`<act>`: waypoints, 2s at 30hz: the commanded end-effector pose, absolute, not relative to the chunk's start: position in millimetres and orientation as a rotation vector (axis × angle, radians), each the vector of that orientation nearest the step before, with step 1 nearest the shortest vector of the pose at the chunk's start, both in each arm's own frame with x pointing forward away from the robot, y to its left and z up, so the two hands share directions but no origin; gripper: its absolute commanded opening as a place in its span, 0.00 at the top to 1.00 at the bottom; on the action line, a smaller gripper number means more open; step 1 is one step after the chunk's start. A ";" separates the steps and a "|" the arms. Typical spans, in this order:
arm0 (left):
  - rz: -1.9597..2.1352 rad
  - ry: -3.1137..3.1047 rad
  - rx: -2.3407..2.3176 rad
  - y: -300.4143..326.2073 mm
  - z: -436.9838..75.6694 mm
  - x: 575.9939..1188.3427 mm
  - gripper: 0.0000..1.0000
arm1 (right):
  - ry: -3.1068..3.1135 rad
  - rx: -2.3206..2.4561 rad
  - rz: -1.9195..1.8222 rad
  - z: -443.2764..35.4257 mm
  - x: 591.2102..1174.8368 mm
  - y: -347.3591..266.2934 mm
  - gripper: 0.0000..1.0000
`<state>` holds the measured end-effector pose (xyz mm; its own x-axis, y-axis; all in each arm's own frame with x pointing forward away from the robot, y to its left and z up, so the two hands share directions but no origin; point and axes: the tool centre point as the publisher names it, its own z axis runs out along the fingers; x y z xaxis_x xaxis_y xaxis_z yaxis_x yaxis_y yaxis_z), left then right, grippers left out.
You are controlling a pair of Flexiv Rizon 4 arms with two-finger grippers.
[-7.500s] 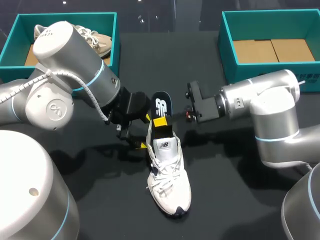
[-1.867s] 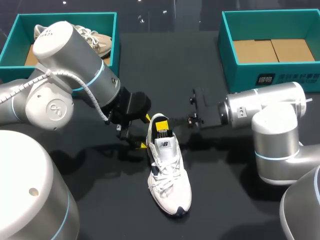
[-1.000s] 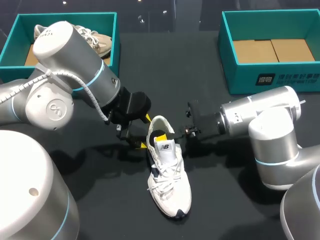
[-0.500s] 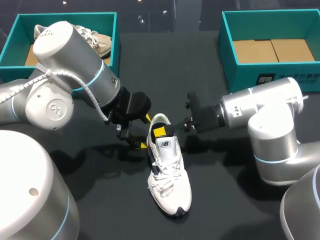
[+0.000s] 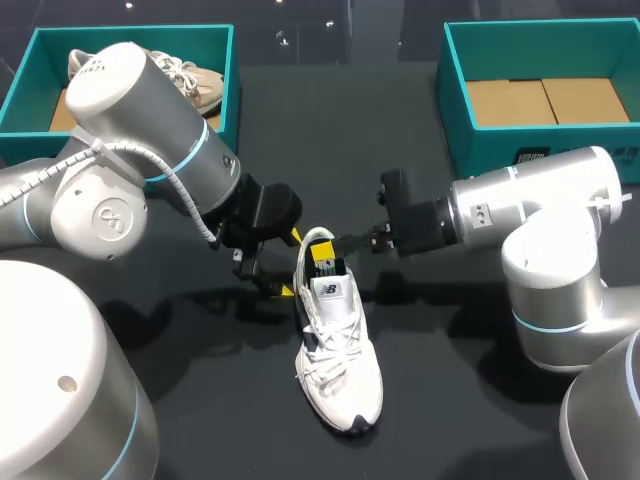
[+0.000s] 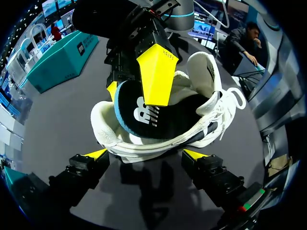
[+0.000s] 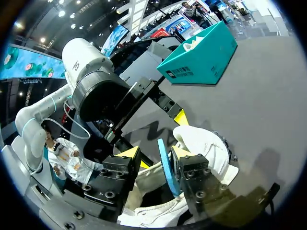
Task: Take the shoe out of the shoebox, open the shoe tongue, remove and reinsert the insole, then place the shoe into the shoebox
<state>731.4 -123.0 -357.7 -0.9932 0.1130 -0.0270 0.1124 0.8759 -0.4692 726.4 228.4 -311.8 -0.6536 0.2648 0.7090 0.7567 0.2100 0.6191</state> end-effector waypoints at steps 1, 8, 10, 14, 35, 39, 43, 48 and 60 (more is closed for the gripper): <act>0.758 -3.043 -0.183 -123.7 -358.3 731.3 0.00 | -2.044 -0.968 -1.418 -311.3 724.8 223.6 0.59; 0.794 -3.046 -0.233 -120.3 -344.3 733.8 0.00 | -2.059 -1.018 -1.342 -315.5 724.9 217.7 0.61; 0.806 -3.048 -0.232 -118.7 -340.8 736.4 0.00 | -2.061 -1.023 -1.338 -314.1 724.6 216.0 0.63; 0.810 -3.060 -0.229 -115.2 -337.2 740.8 0.00 | -2.069 -1.039 -1.309 -315.0 725.2 213.9 0.63; 0.783 -3.061 -0.433 -69.2 -303.3 751.5 0.00 | -2.143 -1.191 -1.080 -298.7 731.9 167.3 0.66; 0.756 -3.063 -0.480 -58.1 -296.1 756.4 0.00 | -2.173 -1.223 -0.993 -291.9 735.0 159.2 0.67; 0.728 -3.063 -0.518 -46.0 -287.6 761.5 0.00 | -2.200 -1.256 -0.910 -283.2 737.9 149.9 0.67; 0.700 -3.052 -0.566 -29.7 -276.4 768.2 0.00 | -2.230 -1.299 -0.815 -272.3 739.9 137.7 0.69; 0.601 -3.076 -0.640 7.7 -249.9 787.9 0.00 | -2.302 -1.410 -0.584 -245.6 738.7 122.3 0.77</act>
